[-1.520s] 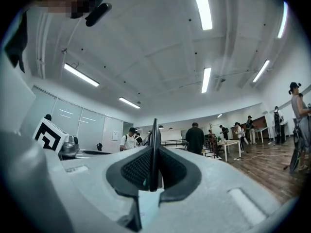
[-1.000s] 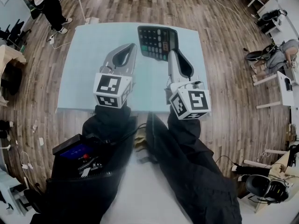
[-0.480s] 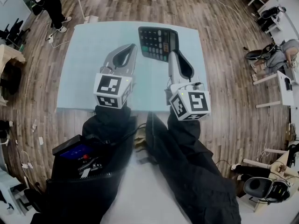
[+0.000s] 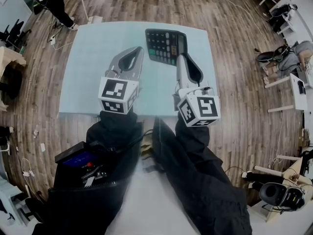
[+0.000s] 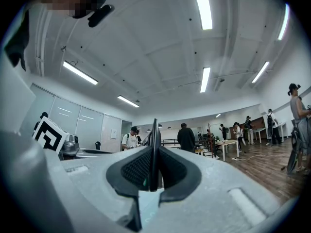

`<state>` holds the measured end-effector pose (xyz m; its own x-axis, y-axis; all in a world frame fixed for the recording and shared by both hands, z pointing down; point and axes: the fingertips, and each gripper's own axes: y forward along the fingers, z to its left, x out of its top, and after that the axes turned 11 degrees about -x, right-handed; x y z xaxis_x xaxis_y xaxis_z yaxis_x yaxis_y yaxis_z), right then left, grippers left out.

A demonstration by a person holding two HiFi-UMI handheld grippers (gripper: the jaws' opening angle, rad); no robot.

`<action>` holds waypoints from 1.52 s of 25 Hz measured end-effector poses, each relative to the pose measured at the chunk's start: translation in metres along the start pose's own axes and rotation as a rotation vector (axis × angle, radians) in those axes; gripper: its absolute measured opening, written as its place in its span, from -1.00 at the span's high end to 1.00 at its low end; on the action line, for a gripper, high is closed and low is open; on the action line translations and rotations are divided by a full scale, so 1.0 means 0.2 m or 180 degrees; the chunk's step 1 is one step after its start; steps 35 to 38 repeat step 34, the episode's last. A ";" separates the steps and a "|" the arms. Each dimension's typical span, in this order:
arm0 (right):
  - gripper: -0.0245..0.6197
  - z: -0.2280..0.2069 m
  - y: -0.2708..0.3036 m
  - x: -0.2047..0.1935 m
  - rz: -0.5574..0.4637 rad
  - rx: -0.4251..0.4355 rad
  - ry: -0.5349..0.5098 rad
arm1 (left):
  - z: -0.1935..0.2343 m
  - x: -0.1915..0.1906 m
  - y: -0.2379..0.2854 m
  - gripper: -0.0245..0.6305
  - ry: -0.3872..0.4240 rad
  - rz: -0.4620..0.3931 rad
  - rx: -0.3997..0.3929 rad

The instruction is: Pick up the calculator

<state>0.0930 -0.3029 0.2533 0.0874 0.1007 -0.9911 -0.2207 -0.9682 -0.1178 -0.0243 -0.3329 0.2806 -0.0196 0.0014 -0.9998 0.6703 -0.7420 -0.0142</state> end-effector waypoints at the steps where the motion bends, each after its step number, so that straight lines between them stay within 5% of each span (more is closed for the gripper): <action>1: 0.80 0.00 0.00 0.00 0.0001 0.0000 0.0000 | 0.00 0.00 0.00 0.93 -0.0001 0.0002 0.0005; 38: 0.80 0.04 0.02 -0.05 0.0123 0.0116 -0.0069 | 0.01 -0.03 0.00 0.93 -0.0026 0.0048 0.0024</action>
